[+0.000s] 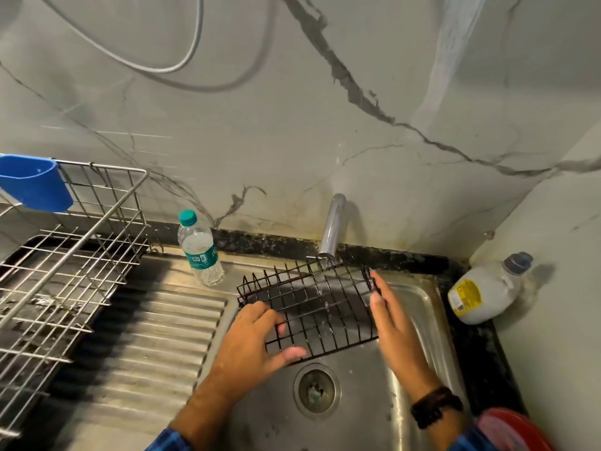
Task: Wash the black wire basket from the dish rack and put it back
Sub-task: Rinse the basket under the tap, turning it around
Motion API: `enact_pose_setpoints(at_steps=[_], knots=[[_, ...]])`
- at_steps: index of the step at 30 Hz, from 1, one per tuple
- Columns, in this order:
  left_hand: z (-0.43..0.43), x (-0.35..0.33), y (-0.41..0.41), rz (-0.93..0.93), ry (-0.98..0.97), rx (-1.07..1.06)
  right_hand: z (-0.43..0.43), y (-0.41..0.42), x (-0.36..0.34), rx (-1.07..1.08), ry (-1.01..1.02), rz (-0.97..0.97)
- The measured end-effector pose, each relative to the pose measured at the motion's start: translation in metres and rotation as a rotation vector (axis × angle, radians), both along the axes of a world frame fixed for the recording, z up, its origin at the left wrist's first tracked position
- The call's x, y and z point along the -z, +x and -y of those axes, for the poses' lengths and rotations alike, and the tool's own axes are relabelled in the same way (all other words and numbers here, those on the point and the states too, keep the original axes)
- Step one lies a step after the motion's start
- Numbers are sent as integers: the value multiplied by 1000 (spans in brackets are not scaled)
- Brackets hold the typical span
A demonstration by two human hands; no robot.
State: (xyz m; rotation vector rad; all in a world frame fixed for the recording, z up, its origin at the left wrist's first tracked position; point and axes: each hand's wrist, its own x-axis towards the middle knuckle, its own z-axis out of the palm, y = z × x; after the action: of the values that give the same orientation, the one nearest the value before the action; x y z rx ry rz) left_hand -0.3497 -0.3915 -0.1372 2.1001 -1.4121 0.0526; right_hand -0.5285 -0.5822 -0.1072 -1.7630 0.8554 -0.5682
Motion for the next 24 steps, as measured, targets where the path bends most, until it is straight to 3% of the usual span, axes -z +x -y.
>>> enact_pose_setpoints(at_steps=[4, 8, 11, 15, 20, 24], knots=[[-4, 1, -2, -247, -58, 0, -6, -17, 7, -90, -404, 22], [-11, 14, -18, -470, -134, -52, 0, -15, 5, -81, -564, -152], [-20, 24, -31, -640, -205, -169, -4, -2, -9, 53, -307, -142], [-32, 29, -48, -683, -240, -228, -18, 21, -17, -20, 19, 96], [-45, 50, -36, -512, -96, -187, -36, 34, -31, -181, 208, 219], [-52, 51, -34, -616, 125, -98, -51, 25, -34, -288, 396, 354]])
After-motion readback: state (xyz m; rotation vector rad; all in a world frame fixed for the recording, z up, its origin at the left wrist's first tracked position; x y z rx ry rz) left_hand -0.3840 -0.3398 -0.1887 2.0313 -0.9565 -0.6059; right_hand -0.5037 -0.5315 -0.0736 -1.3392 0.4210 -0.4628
